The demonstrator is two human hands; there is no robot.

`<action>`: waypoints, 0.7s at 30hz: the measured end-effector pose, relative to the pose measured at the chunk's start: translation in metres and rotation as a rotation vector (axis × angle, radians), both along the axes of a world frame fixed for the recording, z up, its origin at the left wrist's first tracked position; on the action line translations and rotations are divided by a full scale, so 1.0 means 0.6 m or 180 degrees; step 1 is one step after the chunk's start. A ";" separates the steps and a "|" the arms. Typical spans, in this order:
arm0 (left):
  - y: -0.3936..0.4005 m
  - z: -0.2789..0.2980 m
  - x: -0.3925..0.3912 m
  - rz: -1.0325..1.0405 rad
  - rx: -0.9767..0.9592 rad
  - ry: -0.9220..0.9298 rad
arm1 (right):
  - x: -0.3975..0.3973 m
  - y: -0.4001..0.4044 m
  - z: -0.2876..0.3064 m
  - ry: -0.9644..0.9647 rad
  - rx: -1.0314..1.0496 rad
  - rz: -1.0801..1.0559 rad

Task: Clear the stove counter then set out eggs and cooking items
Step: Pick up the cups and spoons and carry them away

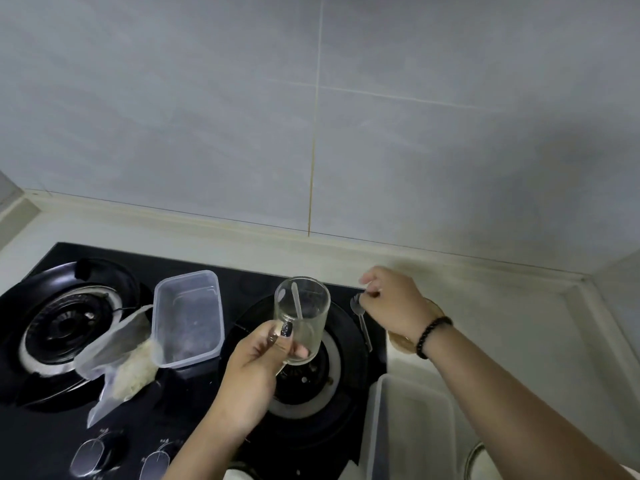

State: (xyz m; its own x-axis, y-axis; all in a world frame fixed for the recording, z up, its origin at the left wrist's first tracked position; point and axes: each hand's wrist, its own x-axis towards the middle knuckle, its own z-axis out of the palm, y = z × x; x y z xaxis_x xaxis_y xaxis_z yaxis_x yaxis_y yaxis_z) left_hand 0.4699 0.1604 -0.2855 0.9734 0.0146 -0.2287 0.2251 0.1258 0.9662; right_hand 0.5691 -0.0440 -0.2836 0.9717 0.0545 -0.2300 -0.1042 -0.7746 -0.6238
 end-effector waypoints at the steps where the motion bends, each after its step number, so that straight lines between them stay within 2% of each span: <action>1: -0.001 -0.001 0.003 0.0013 -0.0001 0.0020 | 0.009 0.003 -0.028 0.0155 -0.0336 0.0155; 4: -0.001 -0.005 0.014 0.0002 0.0030 0.0035 | 0.036 0.011 -0.087 0.0437 -0.1019 0.0307; 7: 0.007 0.000 0.022 0.0007 -0.0093 0.0055 | 0.061 0.025 -0.106 0.0585 -0.1309 0.0383; 10: 0.019 0.004 0.029 0.0024 -0.0173 -0.0003 | 0.085 0.035 -0.113 0.0979 -0.1601 0.0533; 14: 0.025 0.014 0.036 0.0058 -0.0234 -0.0175 | 0.106 0.039 -0.117 0.1279 -0.1676 0.0488; 21: 0.021 0.026 0.029 0.0056 -0.0167 -0.0222 | 0.097 0.029 -0.125 0.1193 -0.1528 0.0277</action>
State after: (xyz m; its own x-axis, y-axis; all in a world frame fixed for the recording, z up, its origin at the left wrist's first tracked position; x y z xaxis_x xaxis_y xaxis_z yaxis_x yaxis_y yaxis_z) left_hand 0.4871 0.1732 -0.2696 0.9867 0.0216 -0.1612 0.1548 0.1800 0.9714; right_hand 0.6271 -0.0267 -0.3585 0.8167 -0.0645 -0.5735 -0.1728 -0.9755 -0.1364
